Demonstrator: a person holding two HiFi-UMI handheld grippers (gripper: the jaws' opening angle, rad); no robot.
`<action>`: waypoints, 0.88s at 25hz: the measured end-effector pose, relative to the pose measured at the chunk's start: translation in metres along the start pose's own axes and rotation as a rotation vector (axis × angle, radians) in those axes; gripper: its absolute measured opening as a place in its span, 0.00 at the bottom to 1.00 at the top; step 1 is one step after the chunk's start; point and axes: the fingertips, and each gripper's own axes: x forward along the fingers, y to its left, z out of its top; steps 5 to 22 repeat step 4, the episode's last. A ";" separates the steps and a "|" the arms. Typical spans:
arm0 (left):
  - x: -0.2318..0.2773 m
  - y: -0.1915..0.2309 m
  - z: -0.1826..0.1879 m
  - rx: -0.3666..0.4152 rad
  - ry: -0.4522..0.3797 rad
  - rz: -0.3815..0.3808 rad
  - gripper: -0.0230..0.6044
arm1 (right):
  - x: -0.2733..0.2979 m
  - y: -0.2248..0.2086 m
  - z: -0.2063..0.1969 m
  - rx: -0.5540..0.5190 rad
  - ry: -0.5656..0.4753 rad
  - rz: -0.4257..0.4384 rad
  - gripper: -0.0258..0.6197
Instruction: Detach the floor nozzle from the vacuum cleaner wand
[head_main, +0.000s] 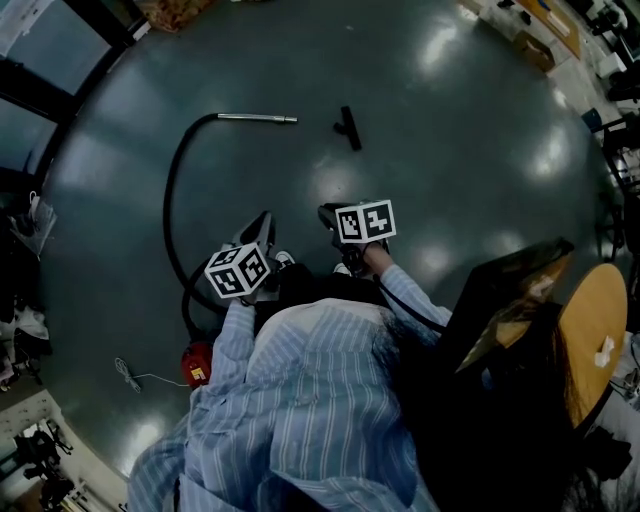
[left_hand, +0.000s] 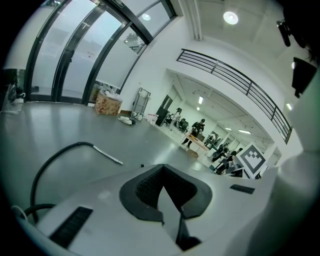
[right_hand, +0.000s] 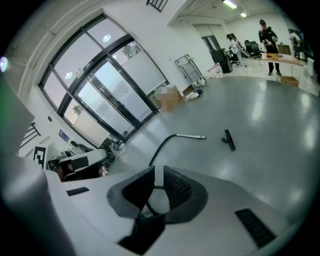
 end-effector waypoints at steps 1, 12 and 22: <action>0.001 0.002 0.001 0.002 0.001 0.002 0.05 | 0.002 0.000 0.001 -0.001 0.002 0.000 0.13; 0.002 0.011 0.006 0.004 0.002 0.009 0.05 | 0.009 0.000 0.005 -0.003 0.006 -0.001 0.13; 0.002 0.011 0.006 0.004 0.002 0.009 0.05 | 0.009 0.000 0.005 -0.003 0.006 -0.001 0.13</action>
